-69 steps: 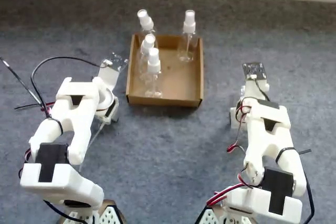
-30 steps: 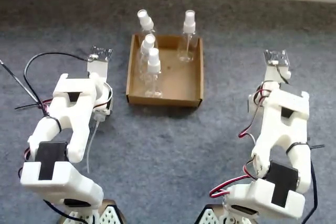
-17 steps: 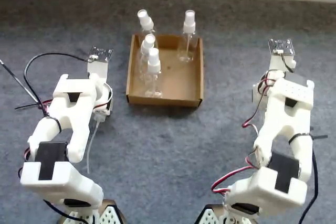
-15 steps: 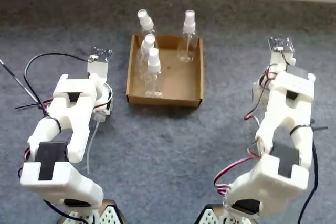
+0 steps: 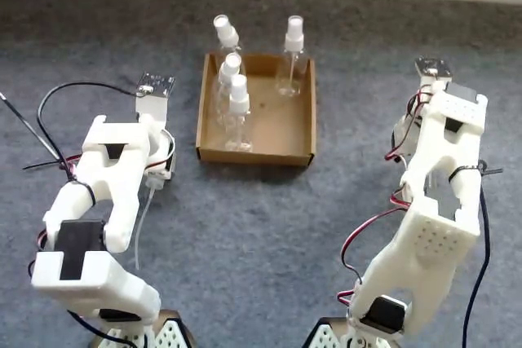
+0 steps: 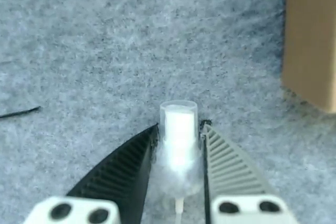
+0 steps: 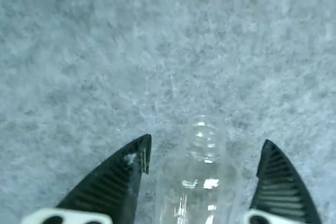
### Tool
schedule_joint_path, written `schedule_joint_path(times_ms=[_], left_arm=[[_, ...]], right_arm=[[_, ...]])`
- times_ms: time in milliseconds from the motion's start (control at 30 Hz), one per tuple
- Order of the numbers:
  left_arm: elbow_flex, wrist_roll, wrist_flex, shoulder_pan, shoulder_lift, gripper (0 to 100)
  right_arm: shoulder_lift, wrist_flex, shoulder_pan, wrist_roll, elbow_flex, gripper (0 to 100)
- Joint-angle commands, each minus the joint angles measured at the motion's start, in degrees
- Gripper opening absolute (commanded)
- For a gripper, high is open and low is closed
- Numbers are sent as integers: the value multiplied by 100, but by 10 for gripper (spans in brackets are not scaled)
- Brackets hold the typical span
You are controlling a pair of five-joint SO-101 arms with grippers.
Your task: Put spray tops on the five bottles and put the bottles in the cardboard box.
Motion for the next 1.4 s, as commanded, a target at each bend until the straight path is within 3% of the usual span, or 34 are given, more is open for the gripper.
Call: schedule_joint_path(times_ms=[0, 400, 967, 1167, 1367], left_arm=[[-22, 44, -70, -22, -22, 70], [-13, 44, -70, -31, -22, 70], [-119, 44, -44, -48, -92, 70], [-462, 53, 193, -40, -945, 70], [-1727, 18, 1310, -22, -2519, 70]], right_arm=[[-145, 92, 40, -35, -365, 250], [-180, 303, 66, -35, -321, 245], [-321, 699, 48, -273, -593, 118], [-1446, 1332, -119, -633, -1288, 104], [-3108, 1446, -831, -1037, -1103, 84]])
